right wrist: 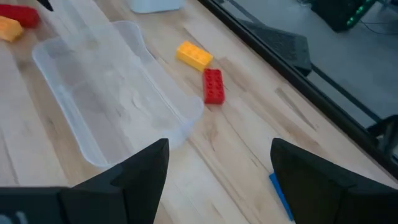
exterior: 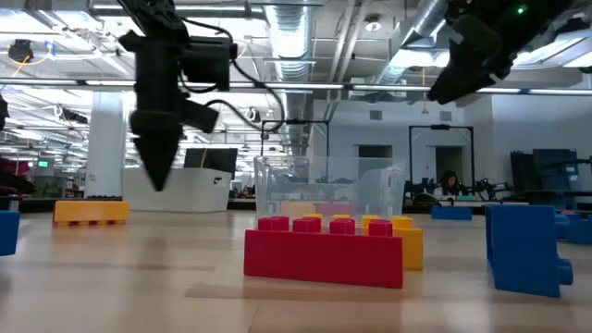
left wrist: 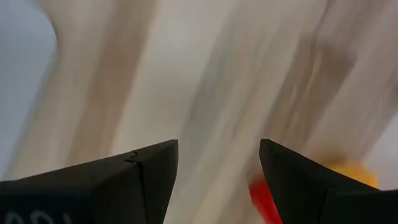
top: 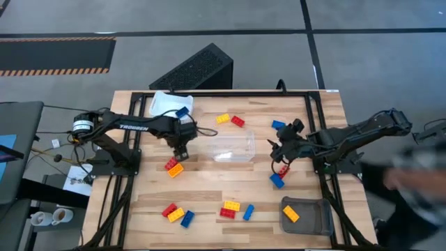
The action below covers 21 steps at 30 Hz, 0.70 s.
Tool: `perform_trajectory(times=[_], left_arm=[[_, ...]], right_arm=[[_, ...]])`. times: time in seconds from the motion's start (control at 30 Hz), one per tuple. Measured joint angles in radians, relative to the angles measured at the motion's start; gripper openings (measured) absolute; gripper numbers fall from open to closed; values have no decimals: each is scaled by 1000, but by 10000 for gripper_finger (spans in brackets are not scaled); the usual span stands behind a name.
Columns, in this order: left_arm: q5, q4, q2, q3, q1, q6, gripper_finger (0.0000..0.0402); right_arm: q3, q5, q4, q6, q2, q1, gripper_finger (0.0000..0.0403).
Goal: Sort & place blocks by color
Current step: Put the red game piece into the transparent bin
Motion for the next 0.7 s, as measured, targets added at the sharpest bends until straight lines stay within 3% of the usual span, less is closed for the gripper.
perform_trajectory(times=[0.4,0.7], left_arm=[[-14,-123,0,-1,-178,-64,210],[-14,-88,-1,-71,-203,-78,210]], right_arm=[[0,1,55,-45,1,-15,302],[0,-2,54,-48,1,-30,302]])
